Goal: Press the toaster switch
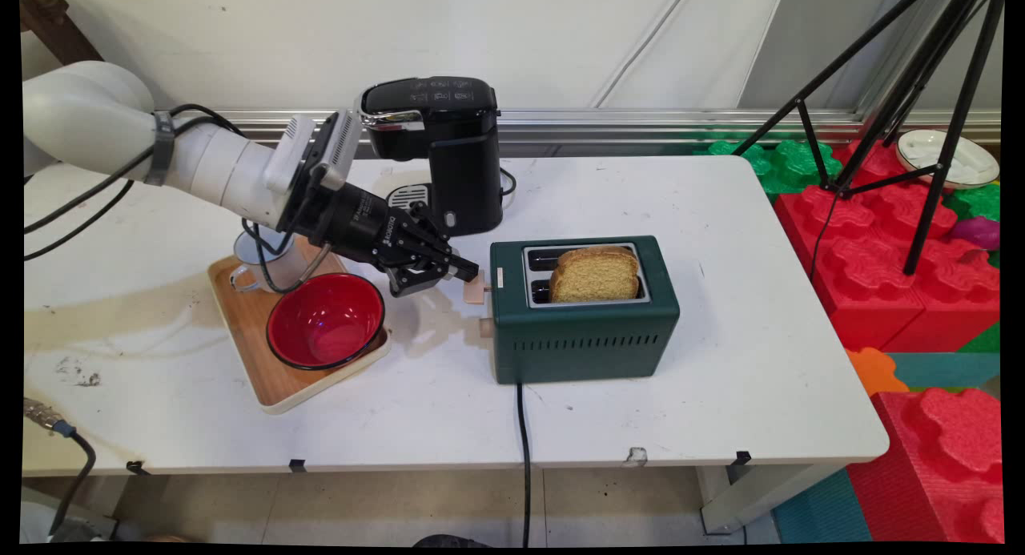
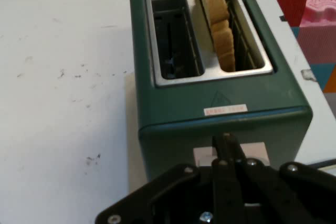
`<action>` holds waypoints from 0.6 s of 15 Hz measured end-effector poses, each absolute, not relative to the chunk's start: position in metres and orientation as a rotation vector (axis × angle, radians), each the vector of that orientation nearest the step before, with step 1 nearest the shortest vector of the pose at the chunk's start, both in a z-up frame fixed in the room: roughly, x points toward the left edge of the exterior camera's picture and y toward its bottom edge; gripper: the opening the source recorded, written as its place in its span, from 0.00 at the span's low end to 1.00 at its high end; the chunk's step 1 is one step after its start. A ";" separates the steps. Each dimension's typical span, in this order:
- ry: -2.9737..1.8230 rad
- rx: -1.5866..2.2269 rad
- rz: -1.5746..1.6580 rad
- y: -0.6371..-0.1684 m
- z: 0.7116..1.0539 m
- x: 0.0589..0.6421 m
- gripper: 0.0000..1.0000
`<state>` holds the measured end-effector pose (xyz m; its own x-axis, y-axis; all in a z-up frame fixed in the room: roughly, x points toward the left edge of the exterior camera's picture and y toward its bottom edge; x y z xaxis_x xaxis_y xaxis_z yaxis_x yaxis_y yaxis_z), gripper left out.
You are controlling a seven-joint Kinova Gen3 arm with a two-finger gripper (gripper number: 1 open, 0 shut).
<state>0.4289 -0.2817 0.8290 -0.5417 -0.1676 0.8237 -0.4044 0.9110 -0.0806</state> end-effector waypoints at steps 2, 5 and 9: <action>-2.150 0.413 0.332 -0.284 0.826 0.428 0.00; -2.157 0.418 0.335 -0.286 0.820 0.426 0.00; -2.168 0.425 0.330 -0.288 0.811 0.422 0.00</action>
